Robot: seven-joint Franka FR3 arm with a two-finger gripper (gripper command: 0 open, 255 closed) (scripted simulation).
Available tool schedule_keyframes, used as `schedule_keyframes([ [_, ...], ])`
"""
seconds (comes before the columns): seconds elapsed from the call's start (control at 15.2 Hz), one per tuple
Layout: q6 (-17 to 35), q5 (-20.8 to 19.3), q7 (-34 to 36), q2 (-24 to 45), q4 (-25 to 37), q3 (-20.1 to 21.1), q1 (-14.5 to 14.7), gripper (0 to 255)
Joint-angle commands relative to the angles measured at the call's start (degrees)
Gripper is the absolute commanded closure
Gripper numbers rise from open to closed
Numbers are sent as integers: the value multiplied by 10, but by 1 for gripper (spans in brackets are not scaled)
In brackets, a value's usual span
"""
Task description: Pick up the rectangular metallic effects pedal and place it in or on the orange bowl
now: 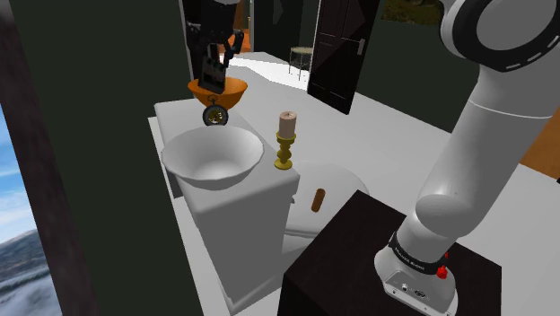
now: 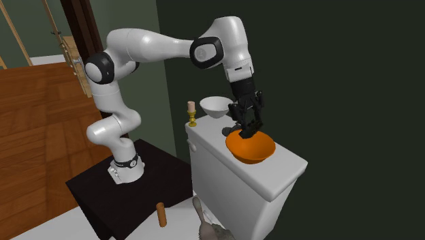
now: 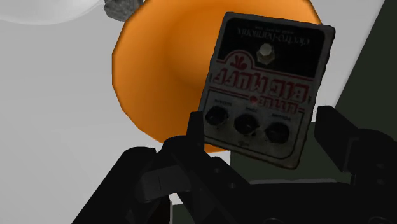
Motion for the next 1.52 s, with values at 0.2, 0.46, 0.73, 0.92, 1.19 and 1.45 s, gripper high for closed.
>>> schedule_keyframes([
  [0.2,29,2,1,-6,-34,-1,-2,255],
  [0.46,29,2,1,-6,-34,-1,-2,255],
  [0.73,29,2,1,-6,-34,-1,-2,0],
  [0.92,29,2,1,-6,-34,-1,-2,0],
  [1.19,-22,9,-4,-20,4,0,-1,0],
  [1.45,-36,10,-5,-23,16,1,-1,0],
])
